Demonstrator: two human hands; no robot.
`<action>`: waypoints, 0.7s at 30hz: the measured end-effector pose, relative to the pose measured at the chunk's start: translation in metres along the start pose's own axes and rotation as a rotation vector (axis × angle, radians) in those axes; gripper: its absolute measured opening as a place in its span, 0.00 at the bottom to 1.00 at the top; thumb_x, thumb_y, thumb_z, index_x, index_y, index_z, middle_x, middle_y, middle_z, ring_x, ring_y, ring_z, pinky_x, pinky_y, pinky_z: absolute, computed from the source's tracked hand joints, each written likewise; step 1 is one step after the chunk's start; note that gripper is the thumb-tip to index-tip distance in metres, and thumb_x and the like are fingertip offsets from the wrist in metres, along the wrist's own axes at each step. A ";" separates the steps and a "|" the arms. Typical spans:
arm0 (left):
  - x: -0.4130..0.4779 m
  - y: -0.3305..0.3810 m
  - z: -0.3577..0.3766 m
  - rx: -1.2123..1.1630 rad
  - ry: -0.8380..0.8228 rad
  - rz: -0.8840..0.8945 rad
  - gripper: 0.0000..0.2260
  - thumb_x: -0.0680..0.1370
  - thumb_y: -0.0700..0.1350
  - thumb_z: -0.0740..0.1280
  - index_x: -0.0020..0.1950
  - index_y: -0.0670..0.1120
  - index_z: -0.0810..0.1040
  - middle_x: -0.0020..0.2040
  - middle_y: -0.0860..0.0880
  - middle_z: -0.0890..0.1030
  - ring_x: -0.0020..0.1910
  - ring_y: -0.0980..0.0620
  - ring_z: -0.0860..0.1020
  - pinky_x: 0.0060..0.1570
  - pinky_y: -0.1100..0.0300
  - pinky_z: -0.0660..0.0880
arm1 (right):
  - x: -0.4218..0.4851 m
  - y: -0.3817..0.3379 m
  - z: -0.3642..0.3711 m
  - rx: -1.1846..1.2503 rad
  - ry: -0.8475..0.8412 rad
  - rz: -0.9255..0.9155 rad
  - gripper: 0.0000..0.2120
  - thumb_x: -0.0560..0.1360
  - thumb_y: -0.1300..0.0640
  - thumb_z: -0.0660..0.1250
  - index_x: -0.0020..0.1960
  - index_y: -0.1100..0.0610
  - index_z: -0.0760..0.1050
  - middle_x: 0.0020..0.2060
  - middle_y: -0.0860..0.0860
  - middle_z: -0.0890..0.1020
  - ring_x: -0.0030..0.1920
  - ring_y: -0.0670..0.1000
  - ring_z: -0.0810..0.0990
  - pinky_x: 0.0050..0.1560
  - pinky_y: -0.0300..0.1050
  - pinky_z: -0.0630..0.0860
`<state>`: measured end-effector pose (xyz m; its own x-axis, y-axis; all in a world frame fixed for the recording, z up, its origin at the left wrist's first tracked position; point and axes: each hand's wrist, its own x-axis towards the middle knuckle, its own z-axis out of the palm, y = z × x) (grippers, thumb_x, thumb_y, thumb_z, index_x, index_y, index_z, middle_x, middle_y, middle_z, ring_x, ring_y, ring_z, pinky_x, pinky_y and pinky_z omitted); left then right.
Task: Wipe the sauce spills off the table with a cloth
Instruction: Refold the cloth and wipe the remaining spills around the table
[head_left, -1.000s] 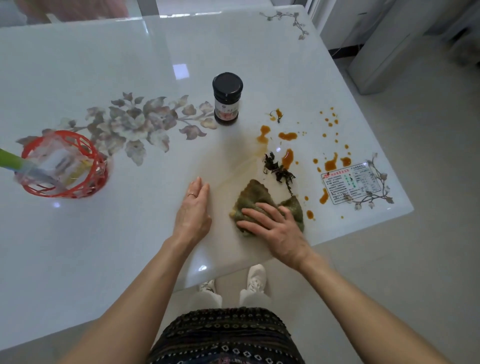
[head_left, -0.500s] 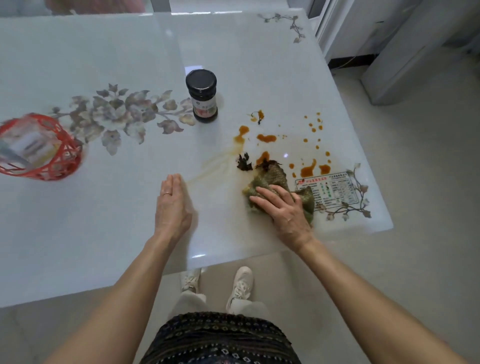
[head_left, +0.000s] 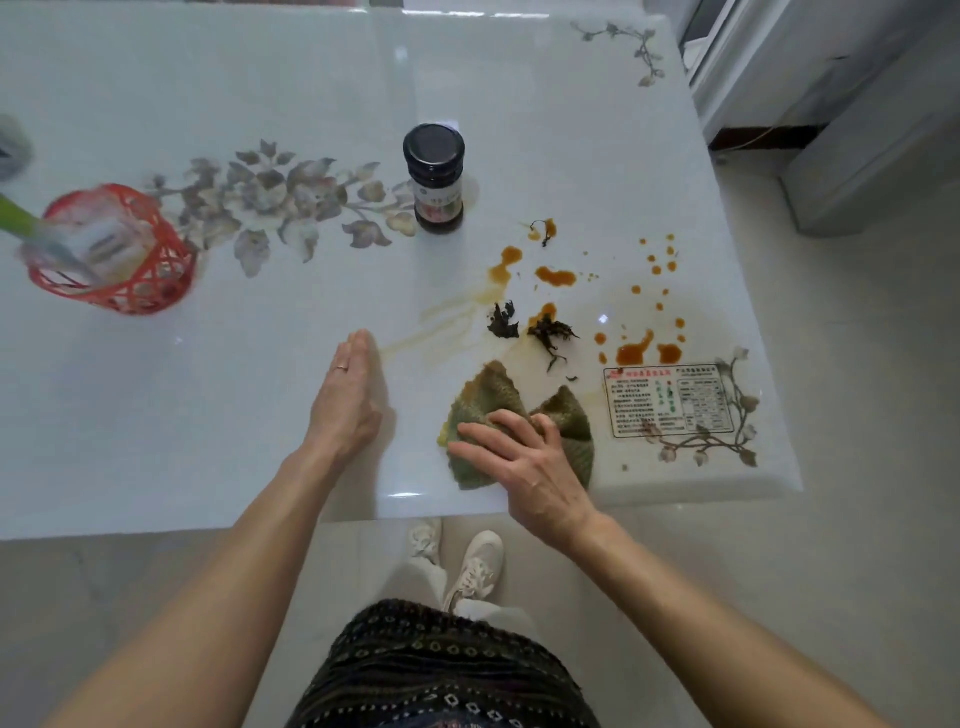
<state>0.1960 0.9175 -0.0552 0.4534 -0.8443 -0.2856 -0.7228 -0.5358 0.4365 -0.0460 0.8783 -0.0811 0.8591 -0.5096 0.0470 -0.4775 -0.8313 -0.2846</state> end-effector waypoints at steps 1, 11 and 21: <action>0.000 0.000 0.000 -0.002 0.008 0.000 0.33 0.73 0.27 0.51 0.77 0.40 0.48 0.77 0.43 0.51 0.76 0.47 0.50 0.72 0.61 0.45 | 0.005 -0.004 0.003 -0.014 -0.025 -0.036 0.32 0.68 0.65 0.54 0.68 0.45 0.71 0.68 0.44 0.73 0.66 0.54 0.68 0.59 0.57 0.63; 0.000 -0.004 -0.010 -0.110 0.070 -0.017 0.32 0.72 0.27 0.52 0.76 0.39 0.52 0.76 0.42 0.55 0.75 0.47 0.55 0.71 0.65 0.47 | 0.062 0.012 -0.010 0.017 0.049 0.180 0.34 0.67 0.70 0.68 0.67 0.44 0.72 0.68 0.45 0.74 0.66 0.55 0.69 0.58 0.58 0.64; 0.005 -0.011 -0.015 -0.224 0.162 -0.105 0.30 0.73 0.27 0.52 0.75 0.38 0.55 0.75 0.41 0.59 0.74 0.46 0.58 0.70 0.65 0.49 | 0.131 -0.019 -0.009 -0.047 -0.195 0.166 0.35 0.74 0.64 0.59 0.76 0.41 0.56 0.78 0.43 0.54 0.76 0.54 0.53 0.66 0.59 0.58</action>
<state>0.2142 0.9189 -0.0483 0.6102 -0.7647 -0.2072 -0.5421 -0.5938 0.5946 0.0736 0.8254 -0.0608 0.7851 -0.5917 -0.1832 -0.6194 -0.7513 -0.2276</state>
